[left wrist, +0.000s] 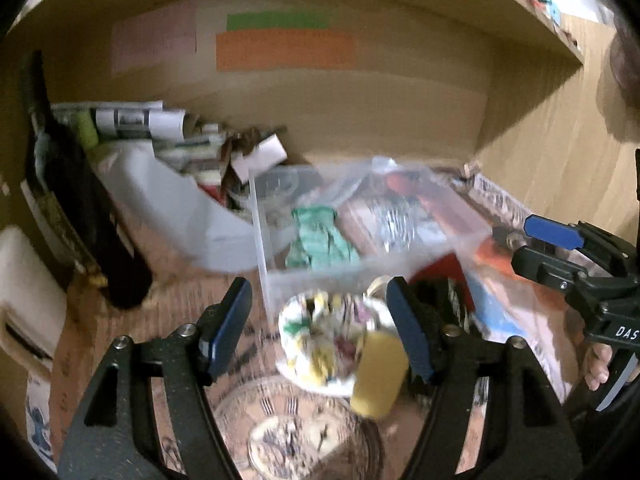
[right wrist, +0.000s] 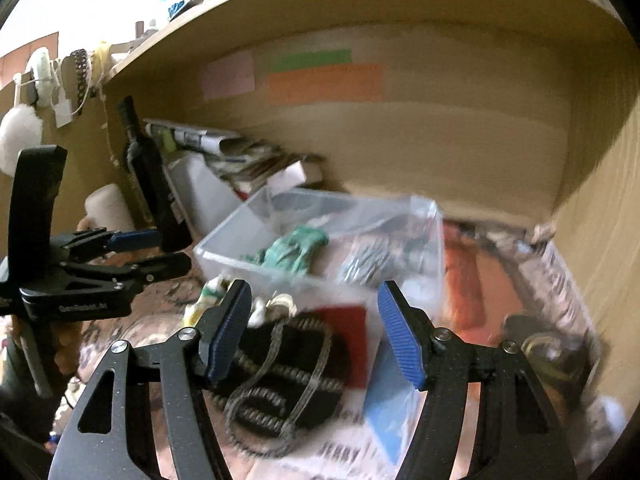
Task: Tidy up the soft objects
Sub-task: 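Grasp the yellow sponge with the left tool while the right tool grasps the black-and-white cord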
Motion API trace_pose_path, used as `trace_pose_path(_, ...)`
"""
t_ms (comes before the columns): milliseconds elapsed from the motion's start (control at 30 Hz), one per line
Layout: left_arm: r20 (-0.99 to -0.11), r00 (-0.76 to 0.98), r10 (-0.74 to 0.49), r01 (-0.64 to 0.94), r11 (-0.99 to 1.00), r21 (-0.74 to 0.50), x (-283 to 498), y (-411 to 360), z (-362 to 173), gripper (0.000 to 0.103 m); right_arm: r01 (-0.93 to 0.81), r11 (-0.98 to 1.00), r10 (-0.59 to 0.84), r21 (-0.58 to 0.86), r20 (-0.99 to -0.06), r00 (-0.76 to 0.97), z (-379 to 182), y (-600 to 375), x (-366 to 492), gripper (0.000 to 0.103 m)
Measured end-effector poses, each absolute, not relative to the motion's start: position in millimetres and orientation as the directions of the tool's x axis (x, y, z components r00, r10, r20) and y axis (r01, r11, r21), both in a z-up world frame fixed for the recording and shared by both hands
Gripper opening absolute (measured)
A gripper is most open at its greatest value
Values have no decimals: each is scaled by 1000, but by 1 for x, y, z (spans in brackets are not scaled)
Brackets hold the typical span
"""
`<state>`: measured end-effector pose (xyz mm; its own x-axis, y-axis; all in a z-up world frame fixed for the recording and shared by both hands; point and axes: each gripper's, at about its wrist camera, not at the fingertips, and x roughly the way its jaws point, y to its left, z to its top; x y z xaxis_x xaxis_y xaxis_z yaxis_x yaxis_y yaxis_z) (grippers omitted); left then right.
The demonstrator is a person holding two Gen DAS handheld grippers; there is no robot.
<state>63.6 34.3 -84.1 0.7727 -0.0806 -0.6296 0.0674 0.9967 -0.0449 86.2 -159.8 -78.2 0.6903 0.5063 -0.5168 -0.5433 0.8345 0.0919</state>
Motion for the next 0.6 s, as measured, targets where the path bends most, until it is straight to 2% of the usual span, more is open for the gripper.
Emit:
trace_pose_path(267, -698, 708, -113, 62, 993, -98, 42, 31, -123, 69, -567, 808, 535, 160, -600, 595, -113, -153, 69, 63)
trace_pose_path(467, -712, 686, -148, 77, 988, -132, 33, 25, -137, 69, -593, 787, 544, 173, -649, 532, -139, -140, 61, 63)
trace_pose_path(600, -721, 674, -163, 106, 987, -124, 32, 17, -143, 57, -591, 788, 532, 171, -673, 515, -150, -137, 62, 63)
